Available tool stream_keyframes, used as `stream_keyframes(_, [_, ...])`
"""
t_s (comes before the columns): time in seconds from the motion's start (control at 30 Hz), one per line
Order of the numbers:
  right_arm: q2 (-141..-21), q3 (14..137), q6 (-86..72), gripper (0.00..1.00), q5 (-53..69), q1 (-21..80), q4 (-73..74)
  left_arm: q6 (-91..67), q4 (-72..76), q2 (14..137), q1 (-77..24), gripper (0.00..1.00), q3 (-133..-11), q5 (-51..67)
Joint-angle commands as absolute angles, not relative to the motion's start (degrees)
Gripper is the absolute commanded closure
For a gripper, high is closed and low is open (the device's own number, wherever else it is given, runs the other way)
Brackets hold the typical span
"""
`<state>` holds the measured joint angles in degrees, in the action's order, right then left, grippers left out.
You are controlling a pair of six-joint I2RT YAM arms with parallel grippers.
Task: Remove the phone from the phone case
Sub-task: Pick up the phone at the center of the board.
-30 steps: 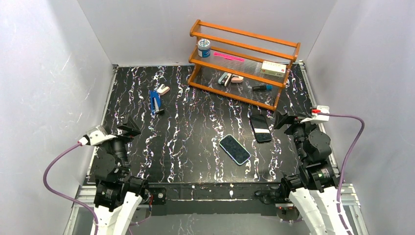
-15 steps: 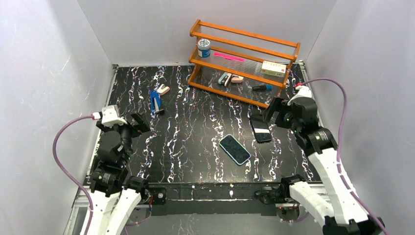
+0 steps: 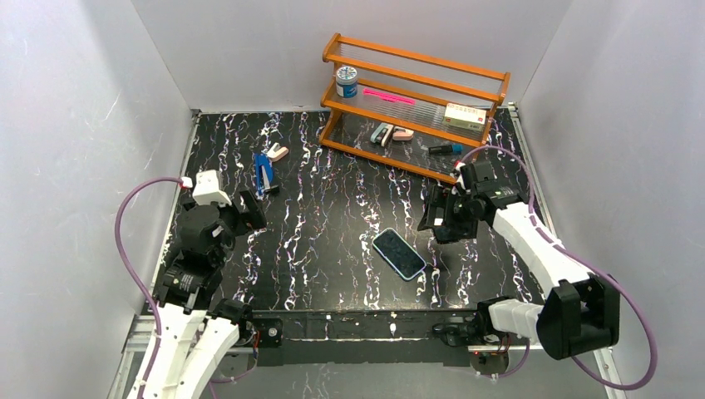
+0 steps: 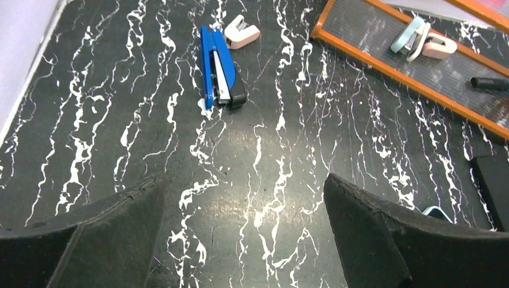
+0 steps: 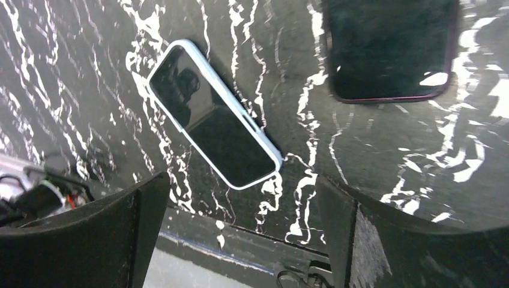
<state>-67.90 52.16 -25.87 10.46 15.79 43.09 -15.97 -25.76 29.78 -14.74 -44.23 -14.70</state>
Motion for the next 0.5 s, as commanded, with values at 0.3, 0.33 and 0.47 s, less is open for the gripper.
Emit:
stream_keyframes(0.3, [-77.37,45.82,-22.1,0.01,19.5,20.67,30.32,-15.02,-21.7,29.65,-14.76,0.02,-38.84,-7.76])
stream_keyframes(0.33, [-78.09,45.13,-22.07,0.01,18.99,21.08,29.67,-14.96,-21.55,29.42,-14.73,0.02,-38.66,-7.68])
stream_keyframes(0.47, [-81.1,43.86,-22.25,0.01,18.37,23.38,27.47,-14.69,-21.74,29.03,-14.76,0.02,-38.33,-7.6])
